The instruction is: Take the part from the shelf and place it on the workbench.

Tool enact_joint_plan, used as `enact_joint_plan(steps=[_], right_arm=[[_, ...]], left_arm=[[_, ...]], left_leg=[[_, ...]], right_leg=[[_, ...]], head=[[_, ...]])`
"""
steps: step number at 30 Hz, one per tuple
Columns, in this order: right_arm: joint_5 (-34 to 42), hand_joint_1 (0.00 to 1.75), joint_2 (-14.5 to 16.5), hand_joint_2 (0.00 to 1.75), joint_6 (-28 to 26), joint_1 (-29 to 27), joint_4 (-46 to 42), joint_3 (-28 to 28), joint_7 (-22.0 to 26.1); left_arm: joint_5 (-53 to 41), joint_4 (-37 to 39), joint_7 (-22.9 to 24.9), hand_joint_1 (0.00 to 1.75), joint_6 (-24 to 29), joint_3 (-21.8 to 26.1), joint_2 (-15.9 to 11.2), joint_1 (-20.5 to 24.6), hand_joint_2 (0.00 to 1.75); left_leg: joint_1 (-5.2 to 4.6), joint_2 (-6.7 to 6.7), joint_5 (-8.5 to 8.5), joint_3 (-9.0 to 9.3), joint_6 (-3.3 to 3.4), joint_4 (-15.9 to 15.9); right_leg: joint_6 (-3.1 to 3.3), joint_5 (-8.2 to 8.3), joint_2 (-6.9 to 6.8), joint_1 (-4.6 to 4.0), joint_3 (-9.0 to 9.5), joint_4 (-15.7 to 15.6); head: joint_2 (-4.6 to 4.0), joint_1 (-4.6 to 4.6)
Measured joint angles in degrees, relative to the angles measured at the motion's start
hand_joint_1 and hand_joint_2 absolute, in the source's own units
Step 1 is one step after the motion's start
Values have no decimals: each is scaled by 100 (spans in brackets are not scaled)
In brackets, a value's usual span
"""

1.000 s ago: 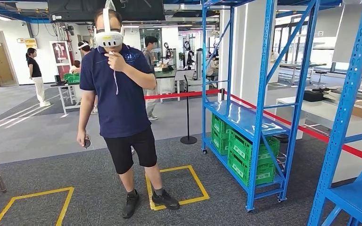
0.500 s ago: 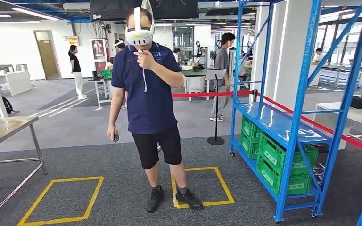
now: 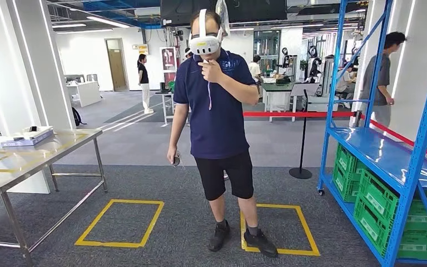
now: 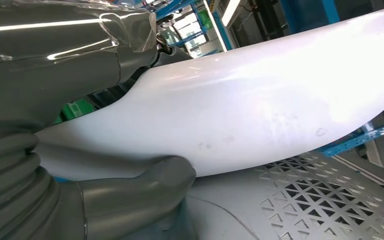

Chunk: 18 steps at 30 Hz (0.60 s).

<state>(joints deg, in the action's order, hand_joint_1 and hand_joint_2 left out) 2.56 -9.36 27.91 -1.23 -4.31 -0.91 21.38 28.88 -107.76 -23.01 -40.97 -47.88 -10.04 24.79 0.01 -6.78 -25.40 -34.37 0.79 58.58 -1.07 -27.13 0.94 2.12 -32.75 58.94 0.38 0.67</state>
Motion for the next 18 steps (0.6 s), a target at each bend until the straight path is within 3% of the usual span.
enact_joint_plan(steps=[1,3,5,6,7,8,10,12,14,16,18], right_arm=[[0,0,5,0,2,0,0,-1,1],[6,0,11,0,7,-13,2,-1,5],[36,0,16,0,11,-32,5,-1,21],[63,0,19,0,13,-36,6,-1,32],[101,0,26,0,14,-33,7,0,41],[144,0,38,0,15,-23,7,2,47],[239,0,87,0,20,10,13,14,54],[311,0,138,0,23,50,23,38,54],[352,0,169,0,25,75,33,64,47],[369,0,179,0,22,73,46,85,39],[377,0,164,0,16,56,72,98,37]], left_arm=[[2,-9,19,175,-18,43,-8,-11,175],[1,-27,59,175,-29,100,-16,-20,175],[-4,-33,115,175,-31,119,-16,-39,175],[-6,-33,142,175,-32,121,-16,-52,175],[-7,-34,163,175,-32,122,-15,-62,175],[-7,-37,178,175,-31,125,-11,-68,175],[-7,-49,199,175,-30,137,1,-67,175],[-7,-59,212,175,-29,147,22,-54,175],[-8,-69,227,175,-29,151,37,-47,175],[-8,-84,234,175,-29,157,51,-45,175],[-8,-89,237,175,-29,152,86,-34,175]], left_leg=[[8,137,-73,-62,-19,130],[8,510,-367,-370,-48,745],[10,655,-638,-770,-36,1487],[1,670,-654,-876,-10,1653],[-19,674,-561,-857,34,1580],[-55,682,-386,-718,94,1293],[-173,787,-67,-291,246,483],[-275,894,7,-64,338,44],[-304,872,1,-14,367,-59],[-266,809,78,121,385,-233],[-206,753,152,226,399,-363]], right_leg=[[35,-4,-47,-10,12,-3],[83,-16,-152,-59,25,-7],[113,-35,-278,-117,23,-5],[131,-47,-345,-144,25,-5],[147,-60,-396,-168,35,-6],[160,-75,-440,-187,53,-7],[173,-98,-499,-205,88,-18],[160,-105,-556,-191,98,-37],[127,-104,-618,-176,122,-78],[107,-148,-507,-176,116,-6],[111,-347,-250,-163,-125,490]], head=[[0,13],[-1,30],[-1,36],[-1,38],[-1,38],[-1,36],[-1,27],[1,27],[2,41],[0,43],[-1,26]])
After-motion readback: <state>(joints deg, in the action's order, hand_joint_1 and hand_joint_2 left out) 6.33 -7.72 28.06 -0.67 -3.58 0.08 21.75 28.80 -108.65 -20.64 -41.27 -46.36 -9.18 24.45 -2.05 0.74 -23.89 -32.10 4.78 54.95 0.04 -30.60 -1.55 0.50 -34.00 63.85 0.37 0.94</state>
